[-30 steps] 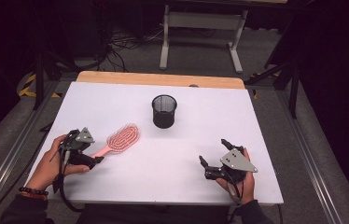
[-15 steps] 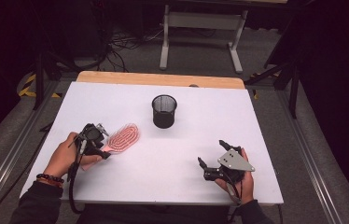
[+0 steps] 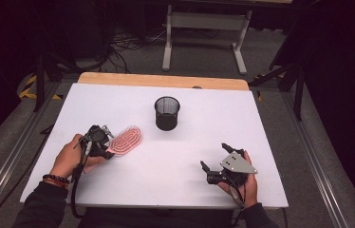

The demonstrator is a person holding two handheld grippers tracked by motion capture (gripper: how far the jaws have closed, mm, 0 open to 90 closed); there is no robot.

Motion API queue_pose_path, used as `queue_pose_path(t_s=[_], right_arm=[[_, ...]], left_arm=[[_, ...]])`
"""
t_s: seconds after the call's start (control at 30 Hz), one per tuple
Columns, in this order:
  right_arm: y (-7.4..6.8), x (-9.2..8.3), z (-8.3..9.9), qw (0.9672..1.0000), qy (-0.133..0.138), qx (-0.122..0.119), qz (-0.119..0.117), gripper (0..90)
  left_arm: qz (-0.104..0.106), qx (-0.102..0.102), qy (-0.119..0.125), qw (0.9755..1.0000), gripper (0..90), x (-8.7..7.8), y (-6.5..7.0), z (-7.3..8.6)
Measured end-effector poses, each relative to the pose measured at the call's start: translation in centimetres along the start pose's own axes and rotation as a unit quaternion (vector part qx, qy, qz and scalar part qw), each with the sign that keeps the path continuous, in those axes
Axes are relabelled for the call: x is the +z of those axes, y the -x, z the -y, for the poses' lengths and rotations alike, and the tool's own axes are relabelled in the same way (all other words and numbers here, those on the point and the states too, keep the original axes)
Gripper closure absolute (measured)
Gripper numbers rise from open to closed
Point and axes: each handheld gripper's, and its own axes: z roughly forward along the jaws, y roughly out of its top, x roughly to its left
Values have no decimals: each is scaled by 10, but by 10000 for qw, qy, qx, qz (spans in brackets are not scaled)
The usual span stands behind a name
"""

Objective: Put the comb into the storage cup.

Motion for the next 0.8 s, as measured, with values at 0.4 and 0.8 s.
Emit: queue_pose_path(t_s=[0.4,0.8], right_arm=[[-2,2,0,9999,-67,-105,-80,79],[-1,2,0,9999,-38,-102,-67,80]], left_arm=[[-539,71,478,9974,693,-1,7,8],[-1161,-74,1382,9836,694,-19,6,16]])
